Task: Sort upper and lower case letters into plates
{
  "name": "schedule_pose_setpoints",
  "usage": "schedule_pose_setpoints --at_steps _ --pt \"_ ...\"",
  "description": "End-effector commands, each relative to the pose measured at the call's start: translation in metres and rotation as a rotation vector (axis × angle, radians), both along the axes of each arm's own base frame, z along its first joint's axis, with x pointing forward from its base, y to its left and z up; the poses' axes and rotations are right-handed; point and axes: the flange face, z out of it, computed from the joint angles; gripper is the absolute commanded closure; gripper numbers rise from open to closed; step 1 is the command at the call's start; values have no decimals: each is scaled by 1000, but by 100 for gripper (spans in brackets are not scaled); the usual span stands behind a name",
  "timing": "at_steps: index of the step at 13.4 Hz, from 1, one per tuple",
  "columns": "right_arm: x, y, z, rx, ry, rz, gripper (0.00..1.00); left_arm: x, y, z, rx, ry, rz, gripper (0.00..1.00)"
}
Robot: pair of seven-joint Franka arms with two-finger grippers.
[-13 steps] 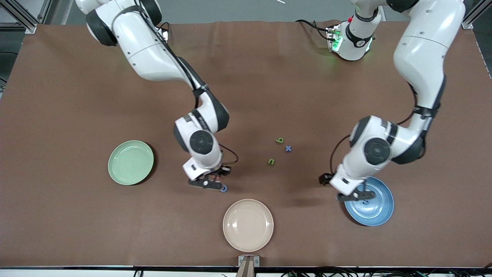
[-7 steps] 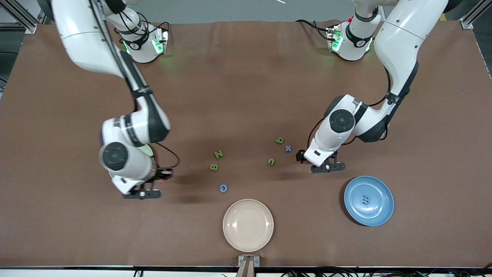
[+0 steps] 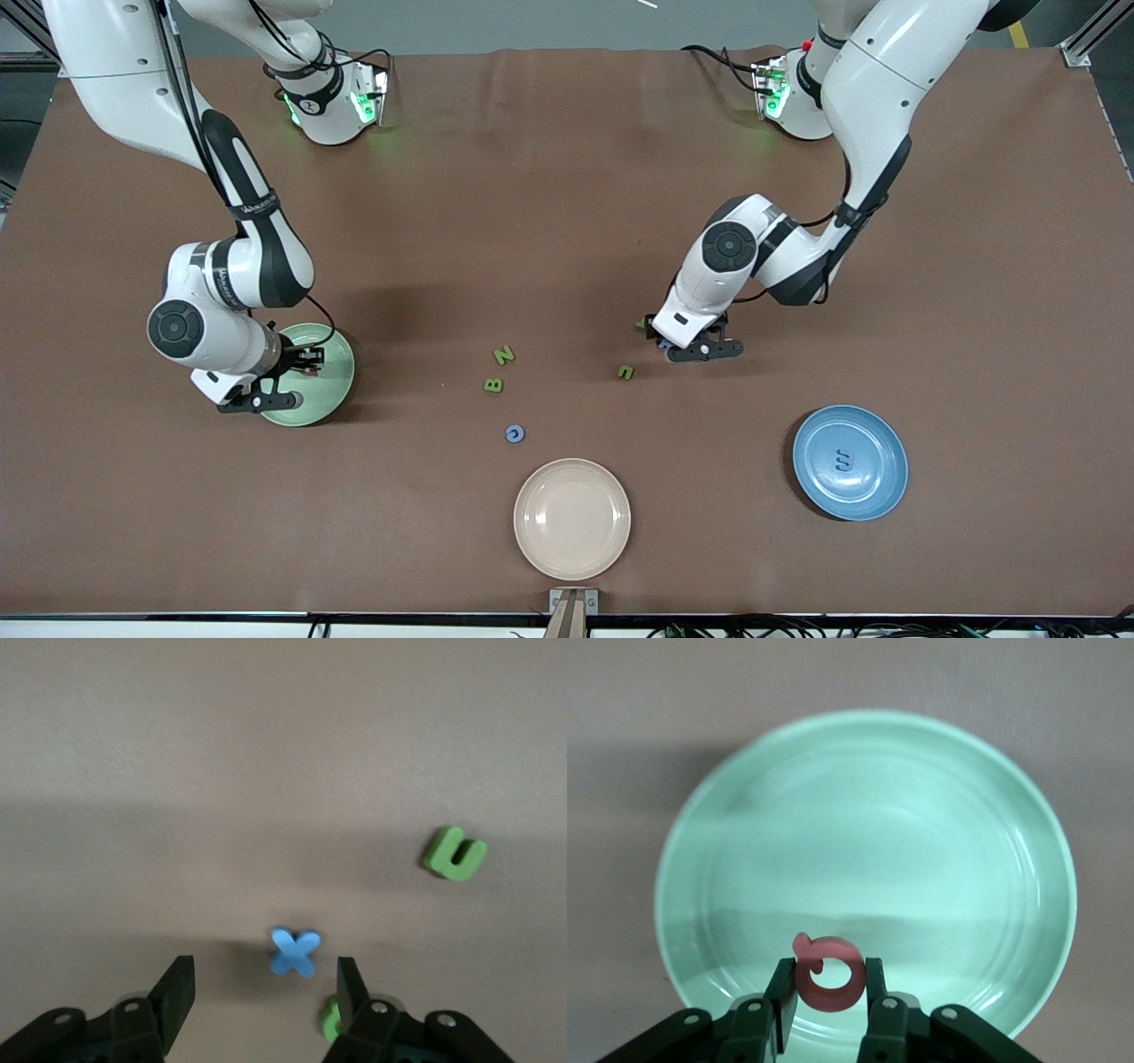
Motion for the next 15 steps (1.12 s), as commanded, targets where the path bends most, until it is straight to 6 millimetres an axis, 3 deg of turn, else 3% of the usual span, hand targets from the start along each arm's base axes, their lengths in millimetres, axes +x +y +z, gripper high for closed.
schedule_pose_setpoints --at_steps 1,2,3,4,6,8,10,11,13,14,15 --pt "-23 -6 -3 39 22 -24 89 6 2 -5 -6 -7 9 31" --pt "-23 -6 -5 40 26 -24 76 5 -1 -9 -8 -2 7 31" --pt "-22 -6 -4 40 26 -26 26 2 -5 -14 -7 5 -1 33" --pt "-21 -5 -2 40 24 -25 0 3 -7 -16 -9 3 -6 35" --pt "-7 0 16 42 0 -21 0 7 -9 -21 -8 0 -12 37" --pt "14 26 48 57 4 -35 0 6 -10 -26 0 -1 -29 40" --pt "25 66 71 63 -9 -118 0 6 -9 -31 10 -1 -39 50" --pt "28 91 76 59 -24 -142 0 7 -7 -33 10 1 -36 61" --pt "32 149 68 50 -43 -195 0 10 -4 -29 11 -4 -31 93" --pt "34 181 65 47 -61 -245 0 16 0 -24 9 -15 -24 100" --pt "34 209 60 49 -85 -284 0 22 3 -13 9 -32 -20 100"
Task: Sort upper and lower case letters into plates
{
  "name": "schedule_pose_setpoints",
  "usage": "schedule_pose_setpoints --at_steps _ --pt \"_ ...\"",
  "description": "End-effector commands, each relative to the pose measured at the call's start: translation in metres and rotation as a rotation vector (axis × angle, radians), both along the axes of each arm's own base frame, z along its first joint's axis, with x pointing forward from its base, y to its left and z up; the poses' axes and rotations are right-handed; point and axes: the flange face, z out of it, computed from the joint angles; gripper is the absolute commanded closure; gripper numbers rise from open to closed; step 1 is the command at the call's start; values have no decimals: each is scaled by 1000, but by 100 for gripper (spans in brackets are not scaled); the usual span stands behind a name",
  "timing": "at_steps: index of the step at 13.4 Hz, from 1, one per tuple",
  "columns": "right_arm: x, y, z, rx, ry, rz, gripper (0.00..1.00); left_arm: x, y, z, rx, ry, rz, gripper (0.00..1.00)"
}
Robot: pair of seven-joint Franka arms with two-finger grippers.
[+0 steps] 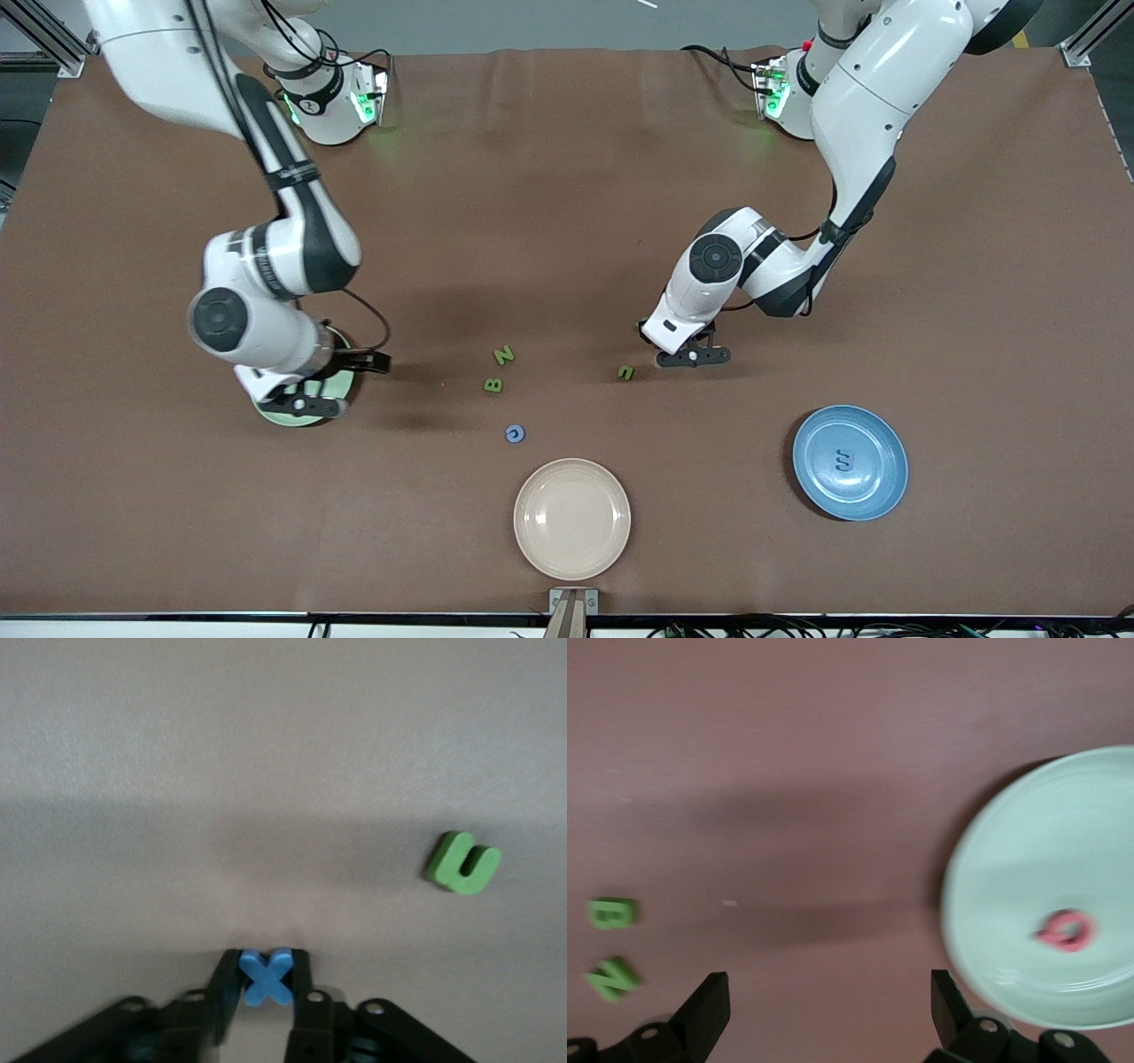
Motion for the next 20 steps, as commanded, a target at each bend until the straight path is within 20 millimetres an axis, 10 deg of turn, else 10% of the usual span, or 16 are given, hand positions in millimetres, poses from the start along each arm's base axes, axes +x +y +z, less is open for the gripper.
schedule_pose_setpoints --at_steps 1,7,15,16,18,20 --pt "5 70 -27 -7 -35 -92 0 15 9 19 7 -49 6 100" --pt "-8 160 -77 7 -107 -166 4 99 115 84 63 -132 -52 100" --pt "-16 177 -101 -30 -165 -142 49 152 264 64 102 -118 -367 92" --pt "-16 176 -101 -37 -170 -133 63 157 277 60 103 -117 -385 86" --pt "-13 170 -102 -45 -172 -133 93 157 278 56 93 -115 -370 14" --pt "-5 160 -91 -44 -175 -130 100 156 283 60 97 -113 -363 1"
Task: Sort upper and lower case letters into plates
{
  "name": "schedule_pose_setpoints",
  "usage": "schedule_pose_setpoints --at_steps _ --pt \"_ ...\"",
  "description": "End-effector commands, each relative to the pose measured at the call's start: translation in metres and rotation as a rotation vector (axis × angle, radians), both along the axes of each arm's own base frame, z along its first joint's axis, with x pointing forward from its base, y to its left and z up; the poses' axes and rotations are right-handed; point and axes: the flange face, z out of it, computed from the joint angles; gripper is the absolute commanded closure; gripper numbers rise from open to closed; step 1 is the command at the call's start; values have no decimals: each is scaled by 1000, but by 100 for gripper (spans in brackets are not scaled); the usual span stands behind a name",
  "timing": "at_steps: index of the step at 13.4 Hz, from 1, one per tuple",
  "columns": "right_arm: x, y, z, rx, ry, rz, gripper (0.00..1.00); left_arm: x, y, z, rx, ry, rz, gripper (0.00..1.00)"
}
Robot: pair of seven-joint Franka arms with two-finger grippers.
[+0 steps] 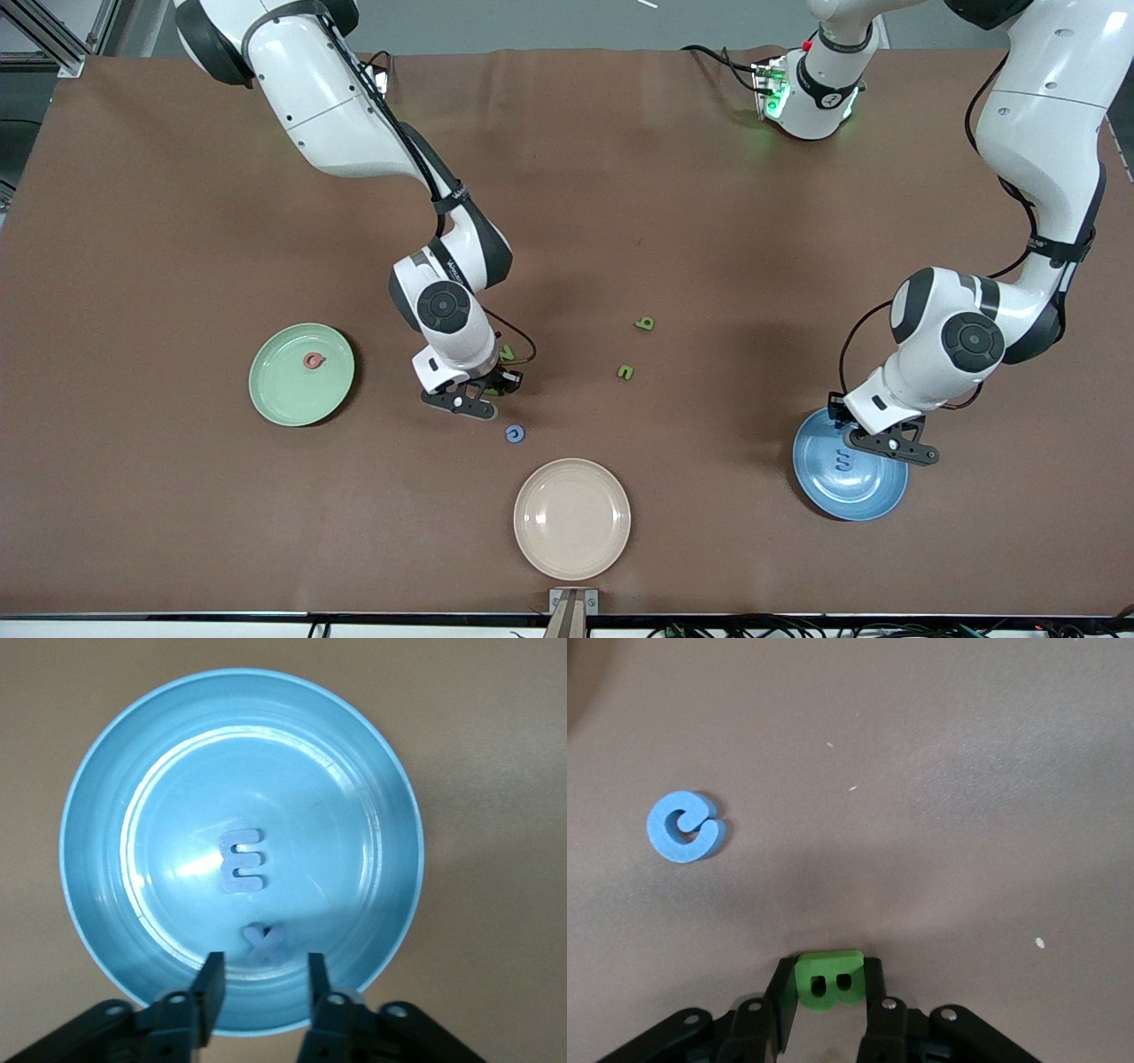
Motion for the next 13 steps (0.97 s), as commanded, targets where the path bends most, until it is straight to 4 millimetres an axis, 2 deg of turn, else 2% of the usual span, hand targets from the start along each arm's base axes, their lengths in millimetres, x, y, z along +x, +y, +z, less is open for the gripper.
schedule_pose_setpoints --at_steps 1,3,5,6,7,10,13 --pt "18 -29 14 -19 1 2 100 3 -5 13 4 -13 -7 0" --pt "35 -77 39 -34 55 60 100 -3 -22 22 2 6 53 0" --pt "43 -132 60 -44 91 136 100 -17 -74 31 -20 56 147 0" --pt "43 -167 68 -44 96 179 100 -28 -103 33 -29 89 194 0" --pt "41 -202 71 -47 110 235 100 -35 -124 35 -39 102 235 1" --pt "28 -292 70 -46 138 343 100 -70 -196 20 -33 131 326 1" --pt "6 -341 50 -42 137 405 100 -103 -259 7 -30 150 397 3"
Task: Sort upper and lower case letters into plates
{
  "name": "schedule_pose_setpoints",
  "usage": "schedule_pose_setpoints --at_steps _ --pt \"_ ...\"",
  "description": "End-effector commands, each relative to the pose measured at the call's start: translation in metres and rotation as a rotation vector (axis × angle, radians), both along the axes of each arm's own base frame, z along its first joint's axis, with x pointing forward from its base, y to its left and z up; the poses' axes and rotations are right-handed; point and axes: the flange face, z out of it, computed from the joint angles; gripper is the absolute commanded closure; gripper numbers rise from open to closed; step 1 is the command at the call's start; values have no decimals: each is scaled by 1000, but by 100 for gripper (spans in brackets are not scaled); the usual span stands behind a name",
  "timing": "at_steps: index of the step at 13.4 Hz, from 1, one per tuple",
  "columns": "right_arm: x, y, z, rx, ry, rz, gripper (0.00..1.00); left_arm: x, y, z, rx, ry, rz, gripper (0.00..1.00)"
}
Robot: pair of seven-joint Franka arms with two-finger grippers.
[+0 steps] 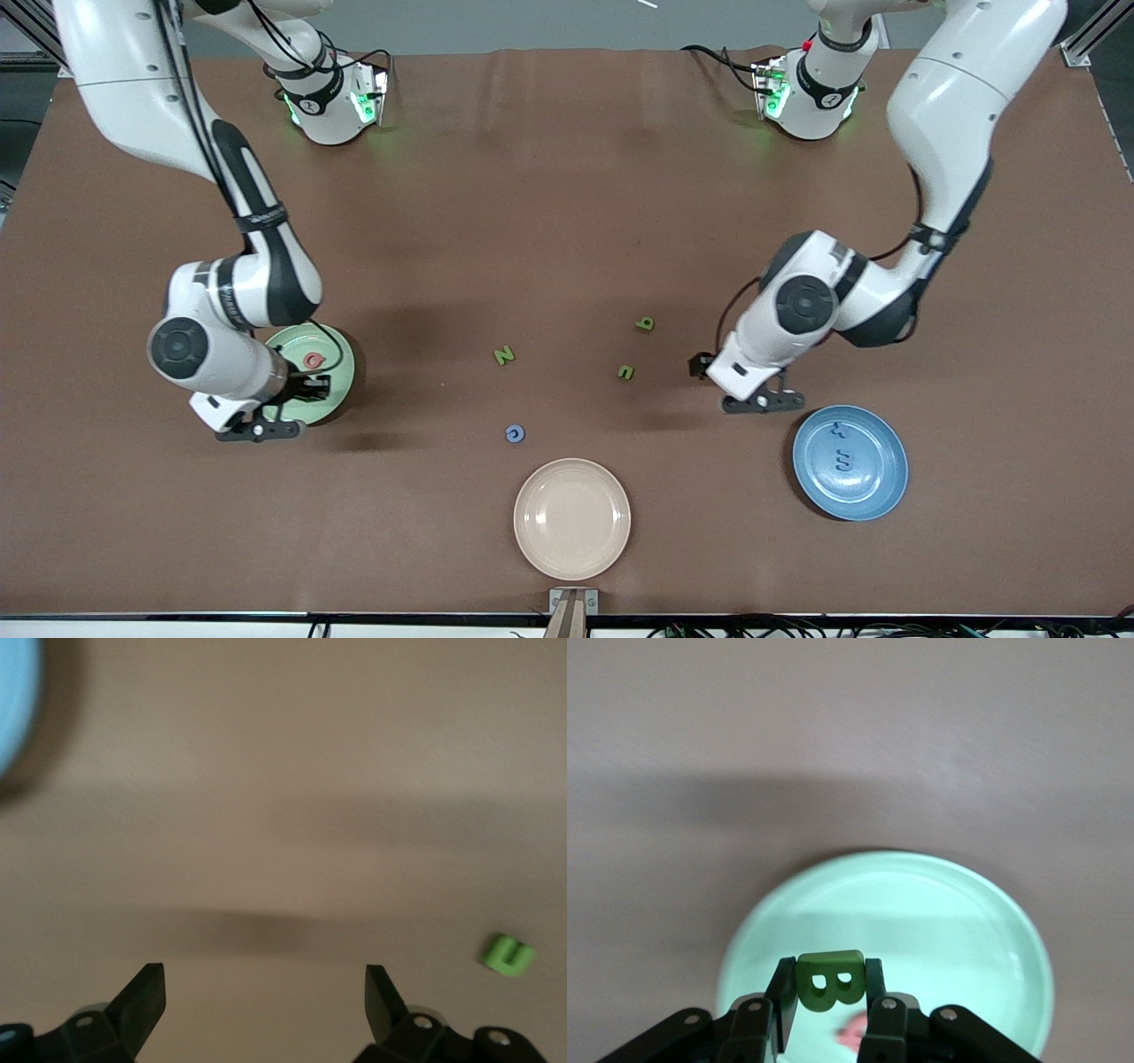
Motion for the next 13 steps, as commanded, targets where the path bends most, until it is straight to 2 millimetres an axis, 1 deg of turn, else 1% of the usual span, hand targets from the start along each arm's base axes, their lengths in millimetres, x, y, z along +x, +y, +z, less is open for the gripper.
schedule_pose_setpoints --at_steps 1,2,4,5,6,7,8,10,11,13 --pt "-31 -27 -12 18 0 59 100 -28 -38 -13 26 13 58 6" --pt "-37 -34 -21 20 9 62 100 -40 -48 -21 20 15 72 11" --pt "-46 -41 -34 20 25 55 98 -62 -59 -33 -10 5 87 16" --pt "-47 -42 -35 18 29 55 96 -72 -69 -35 -13 5 89 18" --pt "-48 -43 -35 19 34 55 91 -80 -78 -39 -2 0 75 20" --pt "-48 -44 -35 18 36 54 62 -82 -77 -43 18 -13 73 22" --pt "-47 -44 -34 18 34 53 1 -83 -75 -48 34 -28 75 23" --pt "-40 -38 -27 17 17 50 0 -85 -78 -57 37 -39 83 26" --pt "-37 -29 -23 18 8 48 0 -86 -80 -59 24 -42 89 28" --pt "-36 2 -21 12 -1 -2 0 -87 -84 -60 19 -42 94 30"
